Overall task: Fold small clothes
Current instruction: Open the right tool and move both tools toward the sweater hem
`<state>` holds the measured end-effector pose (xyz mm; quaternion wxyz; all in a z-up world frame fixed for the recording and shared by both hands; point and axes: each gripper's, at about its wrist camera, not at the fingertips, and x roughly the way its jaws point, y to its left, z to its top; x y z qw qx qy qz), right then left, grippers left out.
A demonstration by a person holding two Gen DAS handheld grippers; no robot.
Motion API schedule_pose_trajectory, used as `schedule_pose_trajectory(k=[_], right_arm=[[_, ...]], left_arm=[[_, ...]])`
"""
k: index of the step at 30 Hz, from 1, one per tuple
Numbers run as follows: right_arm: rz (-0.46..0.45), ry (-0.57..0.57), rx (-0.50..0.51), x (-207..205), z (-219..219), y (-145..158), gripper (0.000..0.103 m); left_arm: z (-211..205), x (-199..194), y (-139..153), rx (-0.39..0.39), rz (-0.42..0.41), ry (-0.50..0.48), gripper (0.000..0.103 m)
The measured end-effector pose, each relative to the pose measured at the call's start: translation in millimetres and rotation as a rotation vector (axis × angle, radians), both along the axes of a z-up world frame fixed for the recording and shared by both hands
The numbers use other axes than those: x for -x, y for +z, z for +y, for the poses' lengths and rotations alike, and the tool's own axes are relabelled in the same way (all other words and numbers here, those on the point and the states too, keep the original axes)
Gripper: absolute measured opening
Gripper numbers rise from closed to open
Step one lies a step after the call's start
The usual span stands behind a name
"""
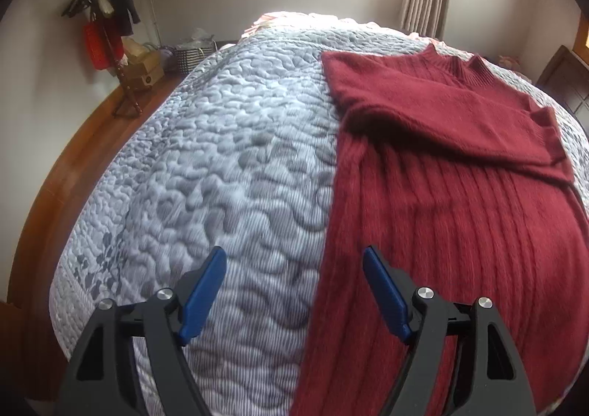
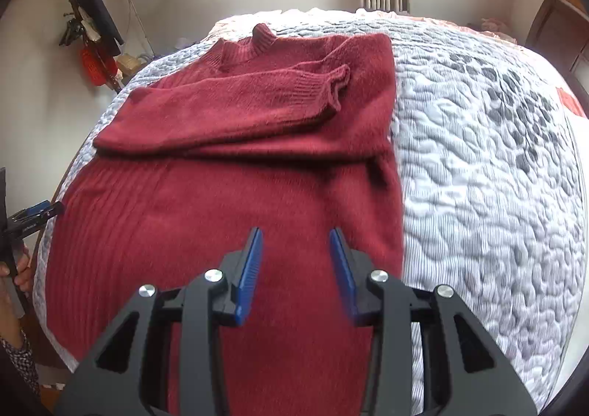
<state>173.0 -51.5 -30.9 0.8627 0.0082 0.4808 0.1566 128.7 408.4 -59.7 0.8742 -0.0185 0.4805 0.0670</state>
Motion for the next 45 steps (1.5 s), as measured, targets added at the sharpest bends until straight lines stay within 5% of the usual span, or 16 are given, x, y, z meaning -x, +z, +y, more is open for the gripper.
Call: schedule_pose_trajectory(k=[8, 17, 32, 45], right_arm=[[0.052, -0.002, -0.004, 108, -31, -13, 0.048], [0.103, -0.030, -0.047, 186, -57, -34, 0.048], [0.128, -0.031, -0.077, 215, -50, -49, 0.051], [0.194, -0.036, -0.206, 226, -55, -60, 0.057]], left_arm=[[-12, 80, -14, -0.061, 0.060, -0.040, 0.086], [-13, 119, -33, -0.025, 0.102, -0.059, 0.086], [-26, 143, -47, 0.007, 0.124, -0.111, 0.090], [-29, 153, -45, 0.165, 0.124, -0.157, 0.082]])
